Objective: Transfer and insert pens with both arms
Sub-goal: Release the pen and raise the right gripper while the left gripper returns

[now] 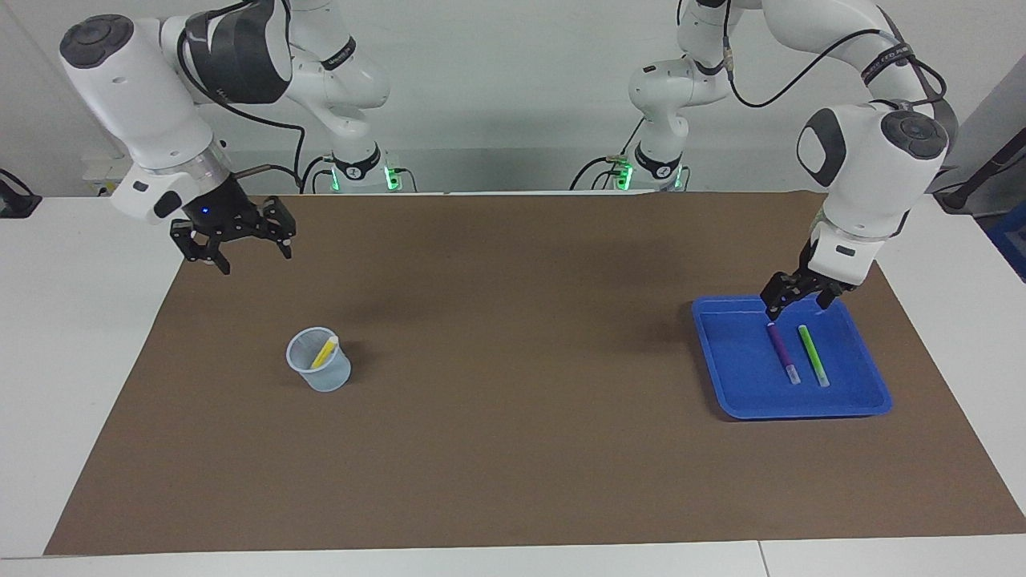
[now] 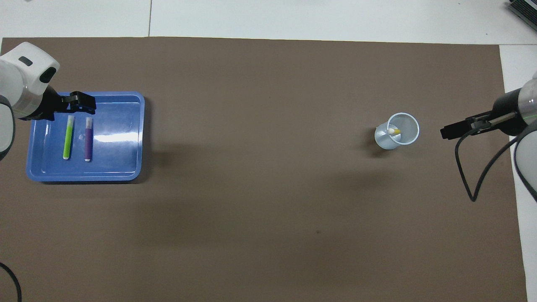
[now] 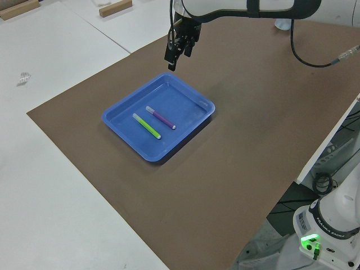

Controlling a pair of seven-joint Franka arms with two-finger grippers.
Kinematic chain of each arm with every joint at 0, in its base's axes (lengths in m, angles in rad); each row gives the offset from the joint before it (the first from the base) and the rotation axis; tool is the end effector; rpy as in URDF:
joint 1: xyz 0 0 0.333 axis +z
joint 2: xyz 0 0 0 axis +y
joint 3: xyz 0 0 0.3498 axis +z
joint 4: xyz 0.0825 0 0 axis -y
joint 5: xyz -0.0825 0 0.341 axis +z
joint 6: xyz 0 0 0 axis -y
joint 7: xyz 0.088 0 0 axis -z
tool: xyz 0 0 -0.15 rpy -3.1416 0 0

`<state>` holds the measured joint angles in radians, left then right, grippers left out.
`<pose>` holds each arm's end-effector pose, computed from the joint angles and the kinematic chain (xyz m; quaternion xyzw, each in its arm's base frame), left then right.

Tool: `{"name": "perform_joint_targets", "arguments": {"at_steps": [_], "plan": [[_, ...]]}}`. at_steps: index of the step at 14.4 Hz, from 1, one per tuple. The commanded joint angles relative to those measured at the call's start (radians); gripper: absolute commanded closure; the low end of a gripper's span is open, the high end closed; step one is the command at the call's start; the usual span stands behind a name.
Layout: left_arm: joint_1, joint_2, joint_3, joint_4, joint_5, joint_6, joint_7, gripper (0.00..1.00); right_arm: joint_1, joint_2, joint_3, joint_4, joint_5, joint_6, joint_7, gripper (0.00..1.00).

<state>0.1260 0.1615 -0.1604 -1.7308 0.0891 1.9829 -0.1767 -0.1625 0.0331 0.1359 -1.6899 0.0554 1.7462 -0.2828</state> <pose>0.5884 -0.0058 0.4954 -0.9969 -0.0567 -0.0492 0.0238 0.5350 -0.0080 0.5622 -0.9919 -0.1231 -0.0162 0.0274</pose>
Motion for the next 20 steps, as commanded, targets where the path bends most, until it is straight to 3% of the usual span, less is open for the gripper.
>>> {"name": "perform_joint_targets", "arguments": {"at_steps": [1,3,7,9,15,20], "plan": [[0.017,-0.020,-0.001,-0.021,0.018,0.031,0.020,0.00,-0.014,-0.010,0.007,-0.017,-0.025,0.001,0.020,0.02],[0.033,-0.020,-0.001,-0.033,0.017,0.065,0.057,0.00,-0.011,-0.012,0.008,-0.027,-0.023,0.007,0.030,0.02],[0.046,-0.027,0.012,-0.077,0.018,0.100,0.316,0.00,-0.011,-0.012,0.008,-0.037,-0.022,0.001,0.027,0.02],[0.047,-0.045,0.016,-0.125,0.018,0.170,0.321,0.00,-0.011,-0.012,0.008,-0.036,-0.017,-0.008,0.025,0.02],[0.047,-0.053,0.065,-0.136,0.018,0.189,0.295,0.00,-0.011,-0.012,0.008,-0.037,-0.015,-0.001,0.034,0.02],[0.047,-0.011,0.067,-0.168,0.018,0.197,0.284,0.00,-0.005,-0.013,0.008,-0.039,-0.015,0.001,0.037,0.02]]}}
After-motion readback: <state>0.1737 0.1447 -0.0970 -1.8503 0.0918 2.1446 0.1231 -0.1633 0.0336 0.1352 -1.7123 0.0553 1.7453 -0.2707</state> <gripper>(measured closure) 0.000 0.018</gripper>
